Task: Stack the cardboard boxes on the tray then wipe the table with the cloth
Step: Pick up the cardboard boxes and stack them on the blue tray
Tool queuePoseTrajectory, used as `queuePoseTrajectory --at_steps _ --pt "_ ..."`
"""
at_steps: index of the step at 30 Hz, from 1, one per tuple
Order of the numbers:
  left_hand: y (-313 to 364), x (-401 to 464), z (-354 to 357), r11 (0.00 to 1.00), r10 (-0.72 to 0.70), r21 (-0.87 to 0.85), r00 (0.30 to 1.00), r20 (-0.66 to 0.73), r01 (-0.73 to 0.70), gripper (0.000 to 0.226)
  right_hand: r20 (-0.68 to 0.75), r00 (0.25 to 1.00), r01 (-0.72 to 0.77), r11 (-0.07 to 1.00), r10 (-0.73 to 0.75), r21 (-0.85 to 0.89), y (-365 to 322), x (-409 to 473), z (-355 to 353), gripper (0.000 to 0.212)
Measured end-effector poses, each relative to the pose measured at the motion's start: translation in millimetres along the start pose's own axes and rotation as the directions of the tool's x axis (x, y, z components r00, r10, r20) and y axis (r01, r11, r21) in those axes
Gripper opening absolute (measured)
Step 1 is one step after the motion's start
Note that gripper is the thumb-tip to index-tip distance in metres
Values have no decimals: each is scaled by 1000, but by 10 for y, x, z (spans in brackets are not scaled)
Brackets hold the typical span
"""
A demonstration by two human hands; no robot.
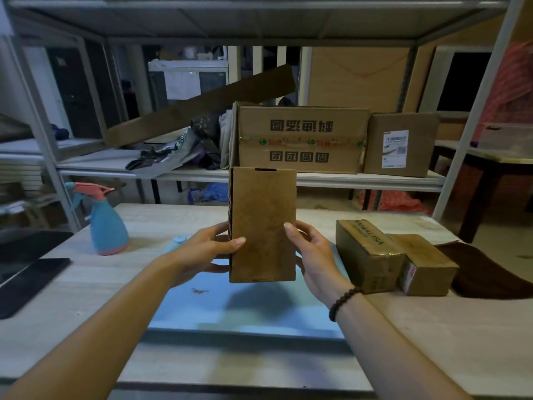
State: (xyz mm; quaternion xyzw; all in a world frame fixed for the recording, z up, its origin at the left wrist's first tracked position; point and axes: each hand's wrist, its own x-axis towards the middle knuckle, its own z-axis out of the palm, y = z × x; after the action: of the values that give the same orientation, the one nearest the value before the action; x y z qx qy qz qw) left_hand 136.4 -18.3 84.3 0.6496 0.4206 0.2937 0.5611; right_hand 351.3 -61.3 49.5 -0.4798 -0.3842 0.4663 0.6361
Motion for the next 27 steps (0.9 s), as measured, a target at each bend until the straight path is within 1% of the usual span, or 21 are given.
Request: queuePoseTrajectory --at_steps 3,6,10,14,17,19,22,25,27 --pt "38 -20 -22 1000 5 1 1000 -3 -5 43 -30 999 22 1000 -22 16 -45 16 58 51" --pt "91 -47 -47 1000 14 2 1000 -1 -14 41 -31 999 34 999 -33 14 -75 29 115 53" --pt "144 -63 -75 998 49 -31 999 -21 -50 54 -91 995 34 998 -29 60 -118 84 193 47" --pt "109 -49 -73 999 28 -29 998 48 -27 62 -106 993 62 996 -55 61 -183 87 234 60" --pt "62 -29 -79 998 31 -53 999 35 -29 64 -105 991 80 997 -77 22 -214 76 260 60" --pt "42 -25 -80 997 50 -67 999 -11 -50 65 -90 993 77 997 -76 9 -212 80 242 58" --pt "16 -7 -98 991 91 -92 988 -122 -102 65 -48 997 54 998 -53 31 -176 99 179 42" --pt "56 9 -101 977 129 -130 954 -269 -169 62 -19 999 -39 999 39 24 -108 116 133 45" --pt "110 20 -100 969 119 -158 918 -377 -191 49 1 992 -124 992 124 40 -71 106 113 43"
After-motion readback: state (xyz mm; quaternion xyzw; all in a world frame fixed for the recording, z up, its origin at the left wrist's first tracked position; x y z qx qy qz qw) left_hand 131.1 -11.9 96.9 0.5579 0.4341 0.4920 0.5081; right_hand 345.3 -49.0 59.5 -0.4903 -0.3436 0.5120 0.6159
